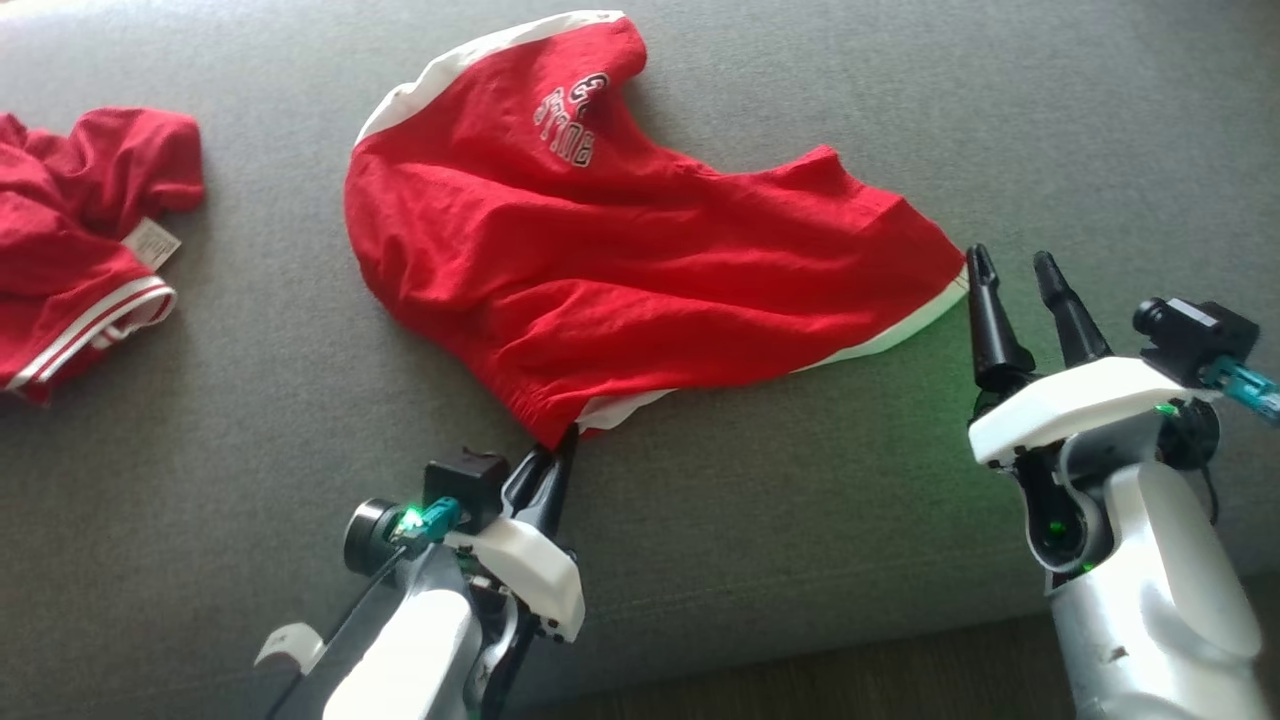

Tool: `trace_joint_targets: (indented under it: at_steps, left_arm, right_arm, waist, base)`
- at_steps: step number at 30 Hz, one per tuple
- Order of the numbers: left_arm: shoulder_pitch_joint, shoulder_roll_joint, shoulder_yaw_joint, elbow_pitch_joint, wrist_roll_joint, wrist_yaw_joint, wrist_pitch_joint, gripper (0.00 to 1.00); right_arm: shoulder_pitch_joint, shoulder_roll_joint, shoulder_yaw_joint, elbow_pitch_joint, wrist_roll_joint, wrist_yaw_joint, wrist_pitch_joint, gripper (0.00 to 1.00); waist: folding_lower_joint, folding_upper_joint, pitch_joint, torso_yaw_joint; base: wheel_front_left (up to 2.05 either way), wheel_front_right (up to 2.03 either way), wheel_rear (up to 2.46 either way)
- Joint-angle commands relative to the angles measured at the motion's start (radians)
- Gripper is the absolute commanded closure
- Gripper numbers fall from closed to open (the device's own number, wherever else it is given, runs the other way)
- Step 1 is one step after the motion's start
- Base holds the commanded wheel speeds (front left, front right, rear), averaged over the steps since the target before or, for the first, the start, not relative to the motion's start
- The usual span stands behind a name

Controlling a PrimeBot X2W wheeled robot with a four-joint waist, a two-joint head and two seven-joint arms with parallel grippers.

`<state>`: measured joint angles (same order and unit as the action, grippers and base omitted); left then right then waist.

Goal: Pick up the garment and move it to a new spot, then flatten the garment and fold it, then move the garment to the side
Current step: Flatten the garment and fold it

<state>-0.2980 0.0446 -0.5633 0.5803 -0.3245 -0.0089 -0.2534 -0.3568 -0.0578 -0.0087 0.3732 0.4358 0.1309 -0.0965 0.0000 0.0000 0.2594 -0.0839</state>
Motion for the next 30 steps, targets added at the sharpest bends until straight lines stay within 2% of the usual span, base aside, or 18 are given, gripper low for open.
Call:
trace_joint_targets:
  at_steps: [1,9,17,30]
  left_arm:
    - [-0.034,0.009,0.024,-0.031,0.014,0.003,-0.007,1.00]
    - [-0.015,0.015,0.040,-0.109,0.026,0.005,-0.008,1.00]
    - [0.006,0.011,0.032,-0.149,0.029,0.003,-0.008,1.00]
    - [0.017,0.008,0.037,-0.163,0.029,0.004,-0.008,1.00]
  right_arm:
    - [-0.013,0.008,0.009,-0.024,0.004,0.000,0.001,0.00]
    - [-0.011,0.008,-0.002,0.044,0.025,0.000,-0.009,0.00]
    - [-0.013,0.008,-0.026,0.098,-0.009,0.000,-0.012,0.00]
    - [0.016,0.008,-0.091,0.136,-0.049,0.000,0.023,0.00]
  waist:
    - [0.0000,0.0000,0.002,0.012]
    - [0.0000,0.0000,0.006,0.081]
    - [0.0000,0.0000,0.012,0.125]
    - [0.0000,0.0000,0.013,0.120]
  base:
    - [0.00,0.00,0.00]
    - [0.00,0.00,0.00]
    - [0.00,0.00,0.00]
    - [0.00,0.00,0.00]
